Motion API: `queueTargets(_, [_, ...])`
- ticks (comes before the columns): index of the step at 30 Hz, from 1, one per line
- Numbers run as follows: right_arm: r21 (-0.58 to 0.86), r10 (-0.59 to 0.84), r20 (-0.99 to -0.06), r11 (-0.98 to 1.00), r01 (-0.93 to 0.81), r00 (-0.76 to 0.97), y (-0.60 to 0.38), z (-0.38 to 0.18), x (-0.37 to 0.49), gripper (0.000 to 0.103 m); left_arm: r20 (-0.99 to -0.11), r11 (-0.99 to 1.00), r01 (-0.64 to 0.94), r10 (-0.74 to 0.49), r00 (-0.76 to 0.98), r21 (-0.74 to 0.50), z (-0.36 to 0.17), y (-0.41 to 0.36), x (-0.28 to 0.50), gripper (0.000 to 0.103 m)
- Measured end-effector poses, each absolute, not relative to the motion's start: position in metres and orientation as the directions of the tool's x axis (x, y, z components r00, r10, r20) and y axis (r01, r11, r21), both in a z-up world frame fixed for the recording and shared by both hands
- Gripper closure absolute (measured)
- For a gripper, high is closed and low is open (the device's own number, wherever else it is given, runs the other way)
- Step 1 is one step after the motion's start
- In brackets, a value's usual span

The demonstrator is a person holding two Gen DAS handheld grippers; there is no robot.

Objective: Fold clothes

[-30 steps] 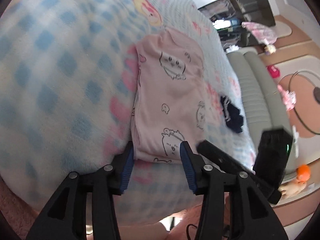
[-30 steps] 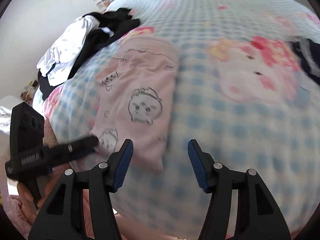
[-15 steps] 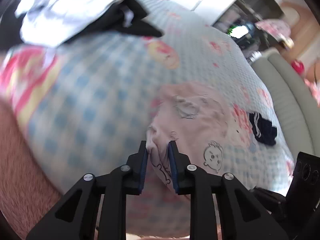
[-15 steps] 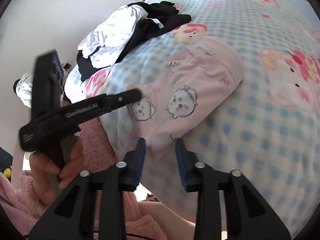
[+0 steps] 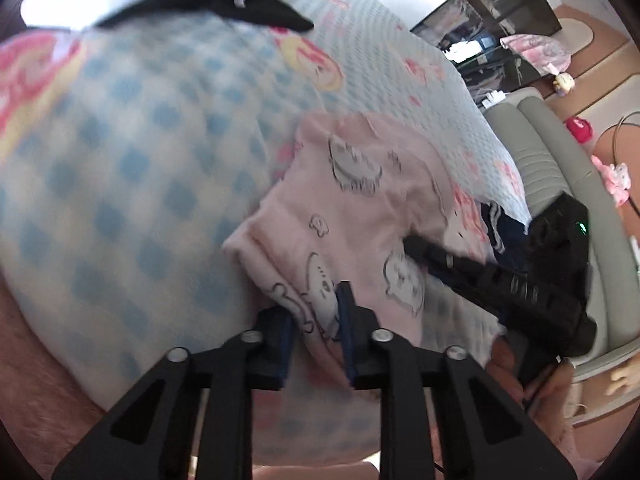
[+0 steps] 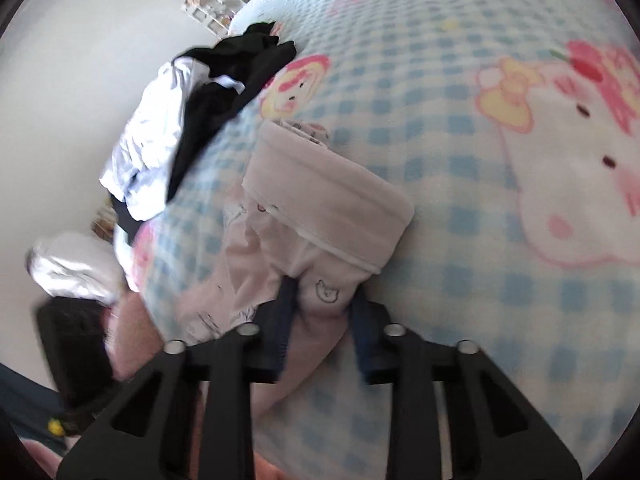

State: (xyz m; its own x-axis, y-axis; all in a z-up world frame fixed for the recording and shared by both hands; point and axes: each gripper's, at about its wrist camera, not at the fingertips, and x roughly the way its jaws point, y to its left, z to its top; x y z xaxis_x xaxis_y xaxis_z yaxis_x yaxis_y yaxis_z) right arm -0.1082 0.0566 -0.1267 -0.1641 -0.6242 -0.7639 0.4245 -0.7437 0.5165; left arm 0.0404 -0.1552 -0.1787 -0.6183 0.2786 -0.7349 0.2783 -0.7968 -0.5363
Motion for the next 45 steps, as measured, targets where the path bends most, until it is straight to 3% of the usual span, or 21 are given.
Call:
queueTargets(3, [0.492, -0.632, -0.765, -0.700, 0.518, -0.126, 0.058, -0.103, -0.079, 0.087, -0.738, -0.850, 0.280, 0.172, -0.652, -0.446, -0.157, -0.167, 0.044, 0.087])
queueTargets(5, [0.472, -0.623, -0.775, -0.680, 0.561, -0.103, 0.062, -0.091, -0.059, 0.086, -0.728, -0.818, 0.284, 0.220, -0.649, -0.501, -0.160, -0.185, 0.042, 0.086])
queueTargets(7, [0.405, -0.578, -0.798, -0.723, 0.560, -0.169, 0.072, -0.082, -0.052, 0.074, -0.690, -0.757, 0.289, 0.281, -0.667, -0.587, -0.167, -0.201, 0.043, 0.084])
queueTargets(10, [0.281, -0.479, -0.807, -0.826, 0.489, -0.345, 0.091, -0.073, -0.059, 0.065, -0.602, -0.654, 0.277, 0.343, -0.721, -0.704, -0.185, -0.202, 0.050, 0.056])
queueTargets(13, [0.370, -0.530, -0.772, -0.823, 0.430, -0.350, 0.096, -0.080, -0.086, 0.055, -0.664, -0.694, 0.297, 0.342, -0.665, -0.655, -0.195, -0.191, 0.037, 0.056])
queueTargets(15, [0.469, -0.607, -0.751, -0.768, 0.436, -0.261, 0.082, -0.093, -0.107, 0.037, -0.703, -0.729, 0.302, 0.332, -0.629, -0.614, -0.199, -0.183, 0.026, 0.058])
queueTargets(16, [0.523, -0.640, -0.742, -0.738, 0.426, -0.199, 0.073, -0.105, -0.117, 0.033, -0.715, -0.745, 0.301, 0.321, -0.621, -0.595, -0.200, -0.178, 0.023, 0.068])
queueTargets(17, [0.575, -0.667, -0.733, -0.711, 0.404, -0.131, 0.064, -0.119, -0.127, 0.036, -0.716, -0.756, 0.291, 0.317, -0.622, -0.587, -0.197, -0.175, 0.022, 0.079])
queueTargets(18, [0.596, -0.667, -0.739, -0.713, 0.369, -0.094, 0.059, -0.130, -0.133, 0.045, -0.710, -0.762, 0.269, 0.328, -0.623, -0.589, -0.192, -0.173, 0.022, 0.082])
queueTargets(21, [0.601, -0.663, -0.740, -0.726, 0.334, -0.112, 0.066, -0.129, -0.130, 0.063, -0.670, -0.772, 0.175, 0.388, -0.633, -0.611, -0.168, -0.162, 0.020, 0.086])
queueTargets(24, [0.549, -0.656, -0.724, -0.735, 0.398, -0.214, 0.093, -0.089, -0.097, 0.065, -0.619, -0.789, 0.018, 0.468, -0.631, -0.614, -0.142, -0.135, 0.009, 0.085])
queueTargets(28, [0.436, -0.569, -0.729, -0.815, 0.382, -0.381, 0.152, -0.037, -0.048, 0.065, -0.539, -0.753, -0.182, 0.597, -0.594, -0.633, -0.116, -0.088, -0.021, 0.085])
queueTargets(29, [0.418, -0.535, -0.734, -0.841, 0.344, -0.418, 0.168, -0.032, -0.041, 0.059, -0.536, -0.747, -0.209, 0.615, -0.579, -0.631, -0.115, -0.076, -0.027, 0.085])
queueTargets(31, [0.354, -0.446, -0.769, -0.894, 0.275, -0.458, 0.190, -0.038, -0.039, 0.044, -0.620, -0.811, -0.193, 0.555, -0.555, -0.553, -0.125, -0.049, -0.038, 0.083])
queueTargets(35, [0.241, -0.271, -0.865, -0.963, 0.123, -0.423, 0.232, -0.069, -0.051, 0.046, -0.806, -0.898, -0.024, 0.405, -0.431, -0.438, -0.182, -0.038, -0.054, 0.080])
queueTargets(41, [0.265, -0.281, -0.816, -0.959, 0.105, -0.505, 0.251, -0.054, -0.046, 0.046, -0.761, -0.887, 0.019, 0.385, -0.522, -0.461, -0.165, -0.065, -0.036, 0.069])
queueTargets(45, [0.364, -0.413, -0.742, -0.910, 0.200, -0.528, 0.235, -0.040, -0.049, 0.046, -0.707, -0.904, -0.034, 0.357, -0.610, -0.426, -0.139, -0.062, -0.024, 0.068])
